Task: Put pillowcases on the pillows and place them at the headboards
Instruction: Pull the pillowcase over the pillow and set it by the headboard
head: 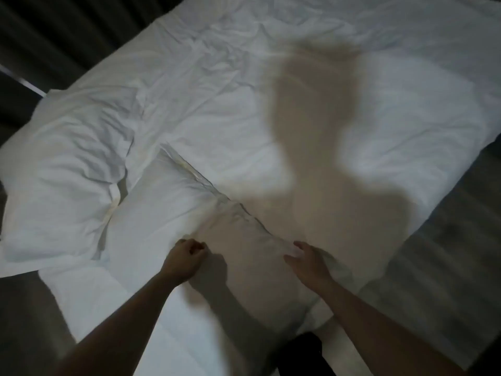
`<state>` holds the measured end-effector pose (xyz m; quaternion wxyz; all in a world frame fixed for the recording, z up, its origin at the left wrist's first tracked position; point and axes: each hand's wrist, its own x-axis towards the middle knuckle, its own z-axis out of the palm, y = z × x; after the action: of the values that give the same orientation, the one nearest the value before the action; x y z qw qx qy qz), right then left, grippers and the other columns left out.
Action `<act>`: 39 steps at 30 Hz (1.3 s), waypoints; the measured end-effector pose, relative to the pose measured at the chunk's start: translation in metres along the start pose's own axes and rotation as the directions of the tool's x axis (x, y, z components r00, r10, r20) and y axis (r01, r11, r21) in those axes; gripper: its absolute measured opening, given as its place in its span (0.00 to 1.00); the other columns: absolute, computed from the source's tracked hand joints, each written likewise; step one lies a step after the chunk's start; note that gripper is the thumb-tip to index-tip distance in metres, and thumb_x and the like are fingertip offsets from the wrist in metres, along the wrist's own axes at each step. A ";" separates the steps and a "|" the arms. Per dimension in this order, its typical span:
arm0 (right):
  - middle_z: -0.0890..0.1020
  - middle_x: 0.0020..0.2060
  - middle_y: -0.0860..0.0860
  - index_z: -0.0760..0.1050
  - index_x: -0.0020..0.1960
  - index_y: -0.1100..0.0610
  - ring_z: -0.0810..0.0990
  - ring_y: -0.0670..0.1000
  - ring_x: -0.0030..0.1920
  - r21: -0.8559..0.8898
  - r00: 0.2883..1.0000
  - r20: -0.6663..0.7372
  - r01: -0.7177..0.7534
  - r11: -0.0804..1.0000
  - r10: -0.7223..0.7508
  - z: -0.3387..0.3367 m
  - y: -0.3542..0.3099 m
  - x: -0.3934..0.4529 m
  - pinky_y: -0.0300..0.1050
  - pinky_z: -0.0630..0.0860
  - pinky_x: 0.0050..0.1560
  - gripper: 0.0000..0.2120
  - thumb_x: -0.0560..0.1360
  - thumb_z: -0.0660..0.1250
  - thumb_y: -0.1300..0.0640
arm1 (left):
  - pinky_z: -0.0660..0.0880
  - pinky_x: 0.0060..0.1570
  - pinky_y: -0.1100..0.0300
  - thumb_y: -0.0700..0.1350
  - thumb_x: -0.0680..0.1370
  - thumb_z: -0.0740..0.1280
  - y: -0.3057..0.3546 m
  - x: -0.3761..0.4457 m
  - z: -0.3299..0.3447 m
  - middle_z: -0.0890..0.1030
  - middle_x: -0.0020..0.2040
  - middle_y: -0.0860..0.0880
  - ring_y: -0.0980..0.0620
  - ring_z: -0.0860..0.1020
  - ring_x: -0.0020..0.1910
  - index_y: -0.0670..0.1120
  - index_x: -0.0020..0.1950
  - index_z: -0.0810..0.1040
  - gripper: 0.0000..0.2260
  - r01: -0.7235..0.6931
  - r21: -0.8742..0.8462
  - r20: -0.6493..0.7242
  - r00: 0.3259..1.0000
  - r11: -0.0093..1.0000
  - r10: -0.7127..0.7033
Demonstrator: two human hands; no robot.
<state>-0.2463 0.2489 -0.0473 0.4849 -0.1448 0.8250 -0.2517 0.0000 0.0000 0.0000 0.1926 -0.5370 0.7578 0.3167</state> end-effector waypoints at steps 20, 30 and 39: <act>0.78 0.40 0.37 0.79 0.53 0.48 0.77 0.29 0.37 -0.034 0.900 0.168 0.414 0.910 -0.403 0.020 -0.127 -0.168 0.24 0.71 0.41 0.18 0.68 0.73 0.65 | 0.74 0.59 0.56 0.47 0.75 0.72 -0.003 -0.130 -0.085 0.75 0.63 0.52 0.47 0.79 0.62 0.49 0.63 0.77 0.18 -0.282 0.094 -0.152 0.944 0.955 0.294; 0.78 0.33 0.53 0.74 0.38 0.57 0.73 0.40 0.35 -0.216 0.691 0.049 0.713 0.667 -0.722 -0.021 -0.154 -0.333 0.47 0.71 0.39 0.05 0.68 0.70 0.59 | 0.59 0.74 0.60 0.45 0.61 0.72 -0.002 -0.187 -0.158 0.72 0.75 0.46 0.43 0.68 0.75 0.45 0.77 0.70 0.42 -0.660 0.346 -0.150 0.663 0.667 0.734; 0.74 0.29 0.43 0.71 0.37 0.52 0.72 0.43 0.31 -0.342 0.792 -0.098 0.542 0.768 -0.603 -0.066 -0.079 -0.404 0.36 0.66 0.32 0.10 0.69 0.73 0.54 | 0.70 0.42 0.54 0.53 0.58 0.67 0.073 -0.221 -0.109 0.83 0.41 0.51 0.43 0.82 0.43 0.51 0.43 0.80 0.16 -0.698 0.551 0.055 0.578 0.458 0.814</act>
<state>-0.1070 0.3965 0.3168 0.2709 -0.4351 0.8134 -0.2750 0.0143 0.0947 0.2385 0.0830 -0.0993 0.9872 0.0928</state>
